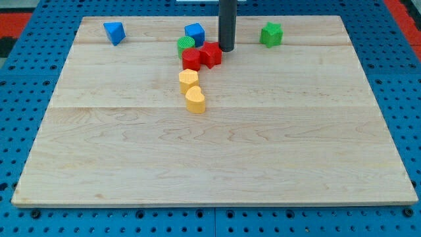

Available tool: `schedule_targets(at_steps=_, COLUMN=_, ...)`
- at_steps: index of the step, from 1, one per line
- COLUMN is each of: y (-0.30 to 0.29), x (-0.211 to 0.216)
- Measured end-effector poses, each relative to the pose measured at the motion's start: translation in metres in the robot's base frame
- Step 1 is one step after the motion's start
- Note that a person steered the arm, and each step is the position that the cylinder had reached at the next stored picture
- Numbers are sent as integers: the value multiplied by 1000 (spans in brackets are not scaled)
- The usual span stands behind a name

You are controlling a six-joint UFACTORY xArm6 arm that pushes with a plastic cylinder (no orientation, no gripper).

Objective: Push the blue cube top left to the green circle

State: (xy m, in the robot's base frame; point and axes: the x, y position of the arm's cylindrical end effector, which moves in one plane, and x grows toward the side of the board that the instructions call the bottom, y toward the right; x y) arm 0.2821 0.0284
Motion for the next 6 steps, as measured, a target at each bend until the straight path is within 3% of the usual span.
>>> schedule_targets(at_steps=2, y=-10, x=-50)
schedule_targets(at_steps=3, y=-70, x=-53)
schedule_targets(at_steps=4, y=-90, x=-70)
schedule_targets(at_steps=5, y=-41, x=-89)
schedule_targets(at_steps=6, y=56, x=-88)
